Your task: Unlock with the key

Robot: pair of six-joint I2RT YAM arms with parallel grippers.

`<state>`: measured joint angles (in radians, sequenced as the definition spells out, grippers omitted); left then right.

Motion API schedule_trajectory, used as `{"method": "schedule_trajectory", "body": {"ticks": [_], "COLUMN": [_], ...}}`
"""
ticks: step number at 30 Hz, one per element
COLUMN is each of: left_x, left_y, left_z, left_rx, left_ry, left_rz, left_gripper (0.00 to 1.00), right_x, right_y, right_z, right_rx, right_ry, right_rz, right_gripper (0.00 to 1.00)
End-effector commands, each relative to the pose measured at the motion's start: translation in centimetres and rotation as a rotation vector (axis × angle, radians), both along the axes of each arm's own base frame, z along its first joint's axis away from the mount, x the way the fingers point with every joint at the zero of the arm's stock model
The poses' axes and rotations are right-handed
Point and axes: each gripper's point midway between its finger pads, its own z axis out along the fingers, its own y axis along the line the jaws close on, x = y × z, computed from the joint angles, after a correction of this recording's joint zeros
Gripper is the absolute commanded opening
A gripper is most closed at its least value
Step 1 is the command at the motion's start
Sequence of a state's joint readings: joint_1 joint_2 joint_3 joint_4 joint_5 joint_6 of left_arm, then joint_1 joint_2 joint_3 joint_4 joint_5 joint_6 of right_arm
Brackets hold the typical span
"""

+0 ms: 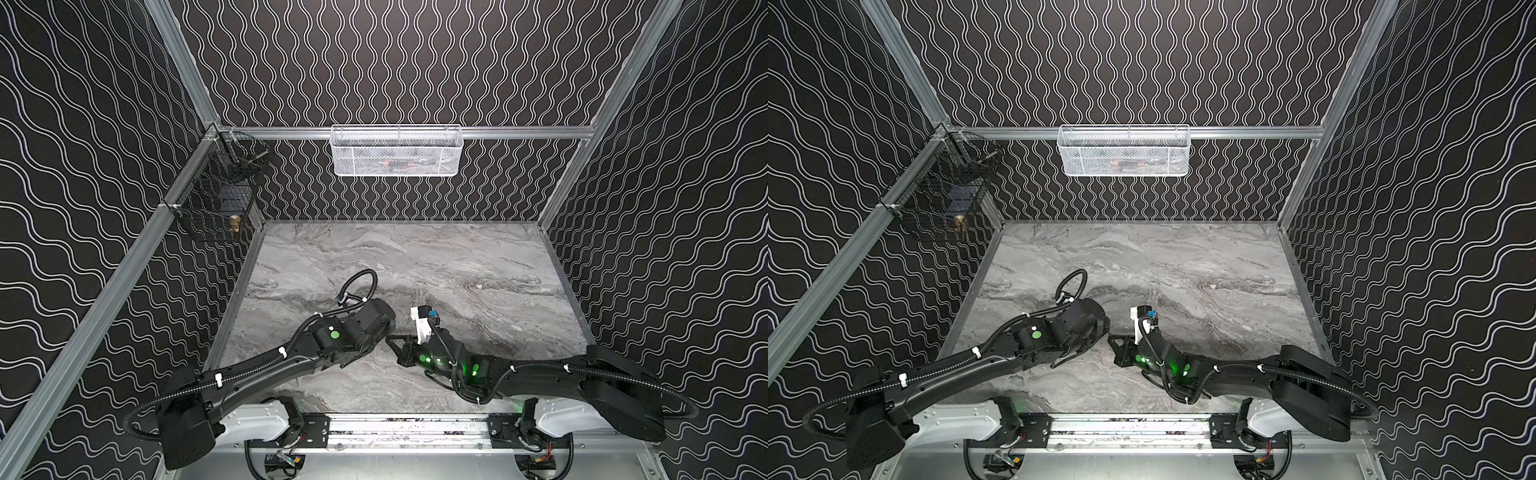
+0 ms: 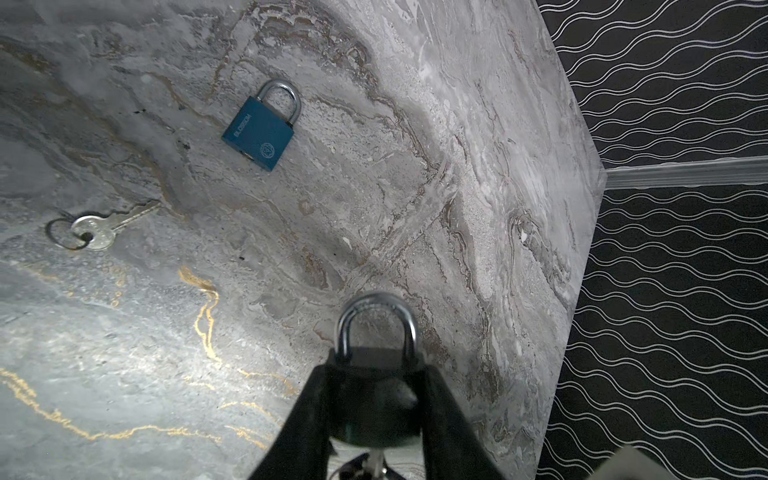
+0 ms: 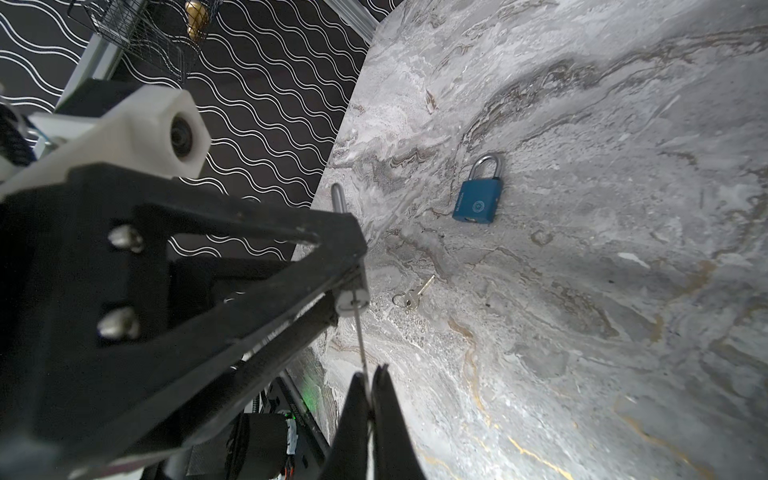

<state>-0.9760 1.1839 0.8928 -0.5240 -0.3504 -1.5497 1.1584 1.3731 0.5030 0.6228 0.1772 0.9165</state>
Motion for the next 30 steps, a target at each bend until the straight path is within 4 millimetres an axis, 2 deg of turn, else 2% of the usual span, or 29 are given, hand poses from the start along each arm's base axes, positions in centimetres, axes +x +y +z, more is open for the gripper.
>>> {"method": "schedule_trajectory", "body": {"ticks": [1,14,17,24,30], "left_x": [0.1,0.1,0.4,0.5,0.6], "left_y": [0.4,0.4,0.2,0.2,1.3], "left_z": [-0.2,-0.7,-0.3,0.0,0.7], "left_rx": [-0.012,0.007,-0.006,-0.006,0.018], "left_ry": [-0.003,-0.001,-0.017,-0.020,-0.049], "left_rz": [0.034,0.029,0.028,0.032,0.054], "left_gripper": [0.06,0.04,0.04,0.04,0.04], "right_x": [0.7,1.0,0.8,0.9,0.4], "right_y": [-0.3,0.9,1.2,1.8,1.4], "right_z": [0.9,0.8,0.1,0.9,0.8], "right_rx": [0.041,0.003,-0.002,0.008,-0.001], "right_ry": [-0.018,-0.003,0.016,-0.010,-0.010], "right_rz": [-0.045,-0.020,-0.007,0.010,0.030], "right_gripper": [0.00,0.00,0.00,0.00,0.00]}}
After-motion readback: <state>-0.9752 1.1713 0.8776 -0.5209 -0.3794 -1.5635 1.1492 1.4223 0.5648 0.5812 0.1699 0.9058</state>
